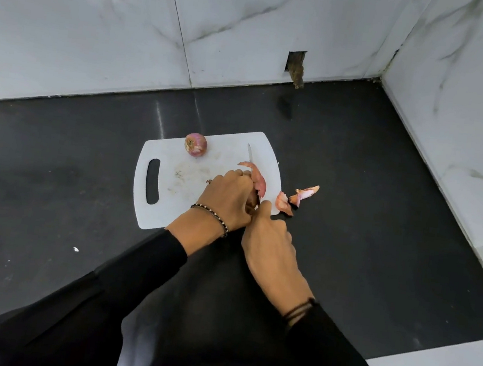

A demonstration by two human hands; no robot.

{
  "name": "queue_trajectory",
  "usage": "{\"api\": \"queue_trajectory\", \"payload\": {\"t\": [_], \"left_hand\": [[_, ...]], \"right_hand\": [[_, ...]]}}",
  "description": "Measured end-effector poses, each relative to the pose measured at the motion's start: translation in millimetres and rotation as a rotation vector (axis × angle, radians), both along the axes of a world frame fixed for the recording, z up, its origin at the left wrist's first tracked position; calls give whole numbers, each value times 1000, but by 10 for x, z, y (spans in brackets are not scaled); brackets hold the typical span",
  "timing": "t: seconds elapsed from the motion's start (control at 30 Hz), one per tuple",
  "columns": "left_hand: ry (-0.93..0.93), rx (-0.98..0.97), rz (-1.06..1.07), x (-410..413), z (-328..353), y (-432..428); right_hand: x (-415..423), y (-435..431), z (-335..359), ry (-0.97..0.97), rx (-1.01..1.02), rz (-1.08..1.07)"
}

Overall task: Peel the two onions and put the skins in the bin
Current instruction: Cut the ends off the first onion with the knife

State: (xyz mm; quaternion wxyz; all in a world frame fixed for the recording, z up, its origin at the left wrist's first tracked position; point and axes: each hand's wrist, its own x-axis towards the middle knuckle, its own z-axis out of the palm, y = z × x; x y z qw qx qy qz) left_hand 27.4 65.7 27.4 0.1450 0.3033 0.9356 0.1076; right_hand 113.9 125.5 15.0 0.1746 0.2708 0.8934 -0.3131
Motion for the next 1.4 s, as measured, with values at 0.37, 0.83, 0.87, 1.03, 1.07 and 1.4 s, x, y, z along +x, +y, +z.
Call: {"api": "queue_trajectory", "payload": {"t": [0.37,0.83,0.87,1.03,1.07,1.4], "left_hand": [[-10,-18,-14,-43,-75,-16],[-84,168,-4,-206,-287,-316],[-85,198,3,-208,-306,-357],[-182,376,87,-208,-381,-573],[-203,406,116,-209,-390,-616],[-131,186,49,-301,-276,-549]], "right_hand": [[320,-101,-195,-19,105,-7],[270,54,-255,24,10,-16],[269,67,-256,29,-10,-27],[272,119,-278,77,-133,-77],[273,131,-279,83,-155,-81],[278,183,-284,56,-231,-115]]}}
